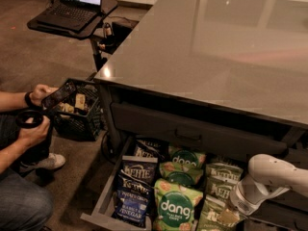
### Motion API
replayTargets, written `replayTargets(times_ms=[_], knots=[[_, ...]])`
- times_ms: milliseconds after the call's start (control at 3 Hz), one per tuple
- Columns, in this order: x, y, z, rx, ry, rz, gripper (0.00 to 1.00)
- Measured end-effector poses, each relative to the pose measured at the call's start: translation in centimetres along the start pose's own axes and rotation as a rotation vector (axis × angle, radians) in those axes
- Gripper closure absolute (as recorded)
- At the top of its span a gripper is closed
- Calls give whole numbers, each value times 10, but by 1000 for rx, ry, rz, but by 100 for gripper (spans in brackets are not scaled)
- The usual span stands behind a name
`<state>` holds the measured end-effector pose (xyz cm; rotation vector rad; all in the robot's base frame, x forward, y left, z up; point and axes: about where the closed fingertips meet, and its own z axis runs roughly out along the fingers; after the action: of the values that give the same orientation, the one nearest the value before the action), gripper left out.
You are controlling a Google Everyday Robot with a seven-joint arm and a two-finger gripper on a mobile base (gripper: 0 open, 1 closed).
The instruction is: Pick green jalapeno chip bag from middle drawer and place on counter
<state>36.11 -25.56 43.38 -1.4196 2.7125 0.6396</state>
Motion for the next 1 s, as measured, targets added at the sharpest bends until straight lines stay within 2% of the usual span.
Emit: replayTargets(times_ms=[333,667,1000], knots=[[0,0,0,0,0,0,87],[-13,-10,-10,-27,-10,9,100],[-27,-17,-38,-16,-33,54,100]])
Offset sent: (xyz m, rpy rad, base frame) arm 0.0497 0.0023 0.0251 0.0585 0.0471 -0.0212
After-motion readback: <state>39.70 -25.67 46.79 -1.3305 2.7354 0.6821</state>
